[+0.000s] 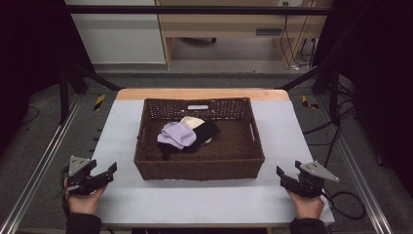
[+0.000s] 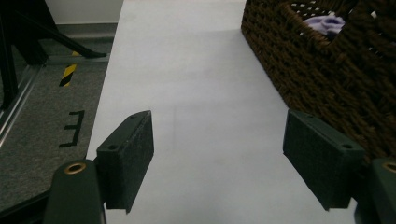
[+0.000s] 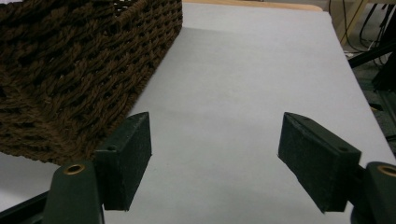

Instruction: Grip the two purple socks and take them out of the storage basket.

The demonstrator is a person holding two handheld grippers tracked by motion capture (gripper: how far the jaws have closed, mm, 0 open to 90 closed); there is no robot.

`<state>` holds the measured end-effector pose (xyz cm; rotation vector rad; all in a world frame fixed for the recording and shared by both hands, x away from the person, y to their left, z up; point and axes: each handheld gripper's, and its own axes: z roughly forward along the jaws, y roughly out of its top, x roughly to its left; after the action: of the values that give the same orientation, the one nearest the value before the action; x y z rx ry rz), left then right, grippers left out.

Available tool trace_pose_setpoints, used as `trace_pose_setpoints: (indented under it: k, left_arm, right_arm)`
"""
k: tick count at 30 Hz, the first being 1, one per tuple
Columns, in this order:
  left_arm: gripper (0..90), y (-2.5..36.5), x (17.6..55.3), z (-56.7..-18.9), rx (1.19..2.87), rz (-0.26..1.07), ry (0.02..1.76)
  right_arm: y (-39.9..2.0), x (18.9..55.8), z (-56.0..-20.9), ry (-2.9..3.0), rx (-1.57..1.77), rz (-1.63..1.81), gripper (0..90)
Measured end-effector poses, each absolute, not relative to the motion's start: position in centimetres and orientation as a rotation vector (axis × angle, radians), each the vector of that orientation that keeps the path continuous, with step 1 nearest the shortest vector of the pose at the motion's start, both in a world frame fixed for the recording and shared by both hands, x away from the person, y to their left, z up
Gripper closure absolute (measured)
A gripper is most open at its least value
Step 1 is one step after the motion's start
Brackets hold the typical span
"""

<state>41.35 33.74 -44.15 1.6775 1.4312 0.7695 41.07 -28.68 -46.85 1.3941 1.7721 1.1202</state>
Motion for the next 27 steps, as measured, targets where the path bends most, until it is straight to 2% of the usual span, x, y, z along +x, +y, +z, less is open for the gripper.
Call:
trace_pose_setpoints:
  k: [8,18,27]
  left_arm:
    - [25.5,33.2,41.0,-43.0,1.646,0.773,1.406]
    - [25.9,33.6,40.8,-41.7,1.577,0.774,1.394]
    - [26.2,32.9,41.3,-39.8,1.599,0.783,1.339]
  right_arm:
    - [-28.7,41.1,-46.6,1.791,1.416,1.121,30.4]
    - [-28.7,41.1,-46.6,1.793,1.409,1.128,30.8]
    - [-28.6,41.1,-46.7,1.798,1.398,1.124,29.4]
